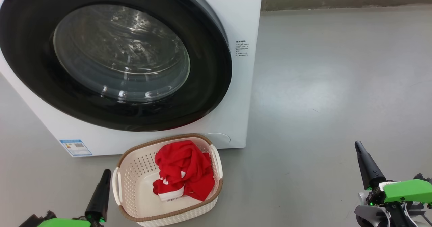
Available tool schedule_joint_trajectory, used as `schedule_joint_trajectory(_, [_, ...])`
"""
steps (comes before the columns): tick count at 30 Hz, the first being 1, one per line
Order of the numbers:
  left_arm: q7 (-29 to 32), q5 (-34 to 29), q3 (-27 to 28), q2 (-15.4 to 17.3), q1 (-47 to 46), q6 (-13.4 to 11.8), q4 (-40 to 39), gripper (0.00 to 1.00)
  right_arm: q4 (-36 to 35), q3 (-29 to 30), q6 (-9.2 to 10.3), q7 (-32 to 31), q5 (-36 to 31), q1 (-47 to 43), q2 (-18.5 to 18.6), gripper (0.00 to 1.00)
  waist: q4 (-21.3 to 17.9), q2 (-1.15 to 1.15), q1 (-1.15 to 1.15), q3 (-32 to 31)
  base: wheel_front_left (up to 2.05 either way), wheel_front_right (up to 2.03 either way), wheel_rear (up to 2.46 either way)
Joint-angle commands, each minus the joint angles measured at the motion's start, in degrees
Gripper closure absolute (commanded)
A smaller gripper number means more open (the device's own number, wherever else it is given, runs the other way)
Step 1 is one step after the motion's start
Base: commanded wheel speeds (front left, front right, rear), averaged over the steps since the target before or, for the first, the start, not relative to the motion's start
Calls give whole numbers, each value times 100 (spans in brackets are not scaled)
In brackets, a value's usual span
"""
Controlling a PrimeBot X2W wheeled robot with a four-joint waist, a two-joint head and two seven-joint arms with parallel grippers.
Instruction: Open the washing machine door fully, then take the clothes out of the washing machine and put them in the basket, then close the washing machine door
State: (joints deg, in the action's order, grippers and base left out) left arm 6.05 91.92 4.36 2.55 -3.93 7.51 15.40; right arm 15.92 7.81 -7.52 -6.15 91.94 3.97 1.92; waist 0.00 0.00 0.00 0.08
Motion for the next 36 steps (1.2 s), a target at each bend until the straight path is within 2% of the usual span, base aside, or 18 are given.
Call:
schedule_joint_trajectory(1, [42, 25, 216, 39, -253, -2, -113, 100, -168, -121, 3, -39, 17, 249, 96, 100, 0, 0, 0, 0, 0, 0, 0])
schedule_joint_trajectory(36, [45, 23, 219, 37, -253, -2, -113, 100, -168, -122, 3, -38, 17, 249, 96, 100, 0, 0, 0, 0, 0, 0, 0])
